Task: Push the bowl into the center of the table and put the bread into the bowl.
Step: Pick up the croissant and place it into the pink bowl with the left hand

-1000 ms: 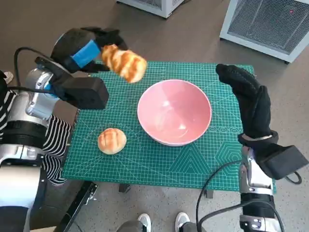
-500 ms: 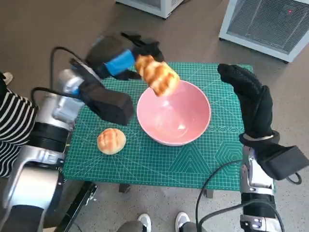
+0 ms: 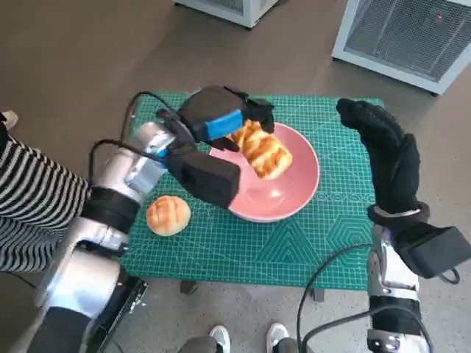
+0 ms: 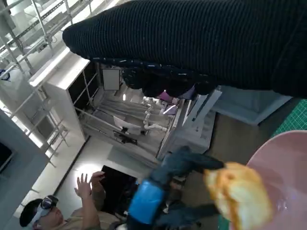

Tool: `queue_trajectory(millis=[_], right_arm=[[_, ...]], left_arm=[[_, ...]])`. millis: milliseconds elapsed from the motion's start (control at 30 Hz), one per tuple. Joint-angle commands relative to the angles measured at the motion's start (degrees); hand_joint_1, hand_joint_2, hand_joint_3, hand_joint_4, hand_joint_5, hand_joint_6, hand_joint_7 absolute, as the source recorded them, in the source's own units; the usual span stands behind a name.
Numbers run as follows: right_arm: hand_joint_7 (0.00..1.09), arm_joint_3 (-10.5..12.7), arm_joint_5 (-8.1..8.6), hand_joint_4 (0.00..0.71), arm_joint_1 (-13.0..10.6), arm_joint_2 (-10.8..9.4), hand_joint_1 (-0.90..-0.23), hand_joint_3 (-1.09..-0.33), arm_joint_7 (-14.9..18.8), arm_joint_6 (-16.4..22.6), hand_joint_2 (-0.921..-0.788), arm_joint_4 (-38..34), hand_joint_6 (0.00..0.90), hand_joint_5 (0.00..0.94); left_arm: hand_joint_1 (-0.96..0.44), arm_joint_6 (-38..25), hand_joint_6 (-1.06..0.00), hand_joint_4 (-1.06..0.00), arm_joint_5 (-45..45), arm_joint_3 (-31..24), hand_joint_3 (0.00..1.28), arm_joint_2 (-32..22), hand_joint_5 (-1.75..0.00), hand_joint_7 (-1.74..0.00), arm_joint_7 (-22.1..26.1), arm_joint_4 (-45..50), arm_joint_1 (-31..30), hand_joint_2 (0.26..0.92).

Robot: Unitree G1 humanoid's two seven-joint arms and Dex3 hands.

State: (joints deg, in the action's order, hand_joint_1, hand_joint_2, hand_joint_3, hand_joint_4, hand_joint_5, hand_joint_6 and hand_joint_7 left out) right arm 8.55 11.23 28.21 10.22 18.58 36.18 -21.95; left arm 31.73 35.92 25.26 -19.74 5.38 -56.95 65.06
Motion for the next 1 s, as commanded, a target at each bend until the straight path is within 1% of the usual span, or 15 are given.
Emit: queue_trajectory(millis=[33, 133, 200, 233, 267, 300, 333, 367, 400, 433, 533, 600, 733, 833, 1000], right_arm=[[0.53, 0.3, -0.11, 0.200, -1.7, 0.1, -0.784, -0.764, -0.6, -0.3, -0.921, 0.2, 0.060, 0.000], [0.53, 0.4, -0.19, 0.199, -1.9, 0.0, -0.783, -0.764, -0.8, -0.3, -0.921, 0.4, 0.060, 0.000], [0.53, 0.4, -0.26, 0.199, -2.0, 0.0, -0.781, -0.764, -1.0, -0.3, -0.921, 0.5, 0.060, 0.000], [0.53, 0.4, -0.28, 0.199, -2.0, -0.1, -0.780, -0.764, -1.1, -0.3, -0.921, 0.6, 0.060, 0.000], [0.53, 0.4, -0.29, 0.199, -2.2, -0.1, -0.779, -0.764, -1.2, -0.4, -0.921, 0.7, 0.060, 0.000], [0.53, 0.4, -0.31, 0.199, -2.2, -0.1, -0.778, -0.764, -1.3, -0.5, -0.921, 0.9, 0.060, 0.000], [0.52, 0.4, -0.36, 0.199, -2.4, -0.2, -0.778, -0.764, -1.4, -0.5, -0.921, 1.1, 0.060, 0.000], [0.52, 0.3, -0.41, 0.199, -2.5, -0.3, -0.777, -0.764, -1.5, -0.6, -0.921, 1.2, 0.060, 0.000], [0.52, 0.3, -0.45, 0.199, -2.6, -0.3, -0.776, -0.764, -1.6, -0.6, -0.921, 1.3, 0.060, 0.000], [0.52, 0.2, -0.48, 0.199, -2.6, -0.3, -0.775, -0.764, -1.7, -0.6, -0.921, 1.4, 0.060, 0.000], [0.52, 0.1, -0.52, 0.199, -2.8, -0.4, -0.769, -0.765, -2.0, -0.7, -0.921, 1.7, 0.061, 0.000], [0.52, 0.1, -0.51, 0.198, -2.9, -0.5, -0.767, -0.765, -2.1, -0.8, -0.921, 1.8, 0.061, 0.000], [0.52, -0.1, -0.56, 0.198, -2.9, -0.7, -0.766, -0.766, -2.3, -0.9, -0.921, 1.8, 0.061, 0.000], [0.52, -0.3, -0.44, 0.198, -2.9, -0.8, -0.765, -0.766, -2.4, -0.9, -0.921, 1.8, 0.061, 0.000], [0.52, -0.4, -0.31, 0.198, -2.9, -1.1, -0.766, -0.765, -2.3, -0.9, -0.921, 1.8, 0.062, 0.000]], left_arm=[[0.00, 0.1, -0.53, -0.66, 0.1, 0.7, 0.12, 1.2, -1.14, -1.31, 1.1, -2.4, 2.3, 0.921], [0.00, 0.6, -0.51, -0.62, -0.2, 1.0, 0.15, 2.0, -1.16, -1.35, 2.2, -4.3, 2.4, 0.921], [0.00, 0.7, -0.49, -0.57, -0.5, 1.0, 0.18, 2.2, -1.20, -1.38, 3.1, -5.0, 2.4, 0.921], [-0.07, 0.6, -0.50, -0.55, -0.6, 1.0, 0.18, 2.2, -1.10, -1.38, 3.5, -5.2, 2.5, 0.921], [-0.17, 0.3, -0.52, -0.56, -0.9, 0.8, 0.18, 2.3, -0.86, -1.37, 4.3, -5.4, 2.4, 0.921], [-0.13, 0.1, -0.48, -0.57, -1.2, 0.7, 0.14, 2.4, -0.64, -1.11, 4.9, -5.5, 2.3, 0.878], [-0.12, -0.1, -0.49, -0.59, -1.6, 0.4, 0.12, 2.4, -0.54, -0.99, 5.8, -5.5, 2.2, 0.866], [-0.10, -0.2, -0.49, -0.61, -1.9, 0.2, 0.09, 2.4, -0.38, -0.79, 6.4, -5.5, 2.1, 0.851], [-0.08, -0.3, -0.50, -0.63, -2.3, 0.0, 0.06, 2.4, -0.26, -0.63, 7.1, -5.4, 1.9, 0.842], [-0.07, -0.5, -0.50, -0.64, -2.7, -0.2, 0.04, 2.2, -0.17, -0.52, 7.9, -4.9, 1.7, 0.834], [-0.06, -1.0, -0.49, -0.65, -3.4, -0.7, 0.02, 1.5, -0.07, -0.38, 9.5, -3.5, 1.1, 0.822], [-0.06, -1.3, -0.48, -0.65, -4.0, -1.1, 0.01, 0.9, -0.04, -0.34, 10.5, -2.3, 0.7, 0.818], [-0.07, -1.8, -0.49, -0.65, -5.5, -2.6, 0.00, -1.3, -0.02, -0.30, 12.8, 2.5, -1.1, 0.814], [-0.07, -1.9, -0.51, -0.65, -7.0, -4.2, 0.00, -3.5, -0.01, -0.24, 14.4, 7.4, -3.1, 0.814], [-0.06, -2.3, -0.53, -0.66, -9.9, -7.2, 0.00, -7.2, 0.00, -0.20, 16.9, 15.7, -6.9, 0.813]])
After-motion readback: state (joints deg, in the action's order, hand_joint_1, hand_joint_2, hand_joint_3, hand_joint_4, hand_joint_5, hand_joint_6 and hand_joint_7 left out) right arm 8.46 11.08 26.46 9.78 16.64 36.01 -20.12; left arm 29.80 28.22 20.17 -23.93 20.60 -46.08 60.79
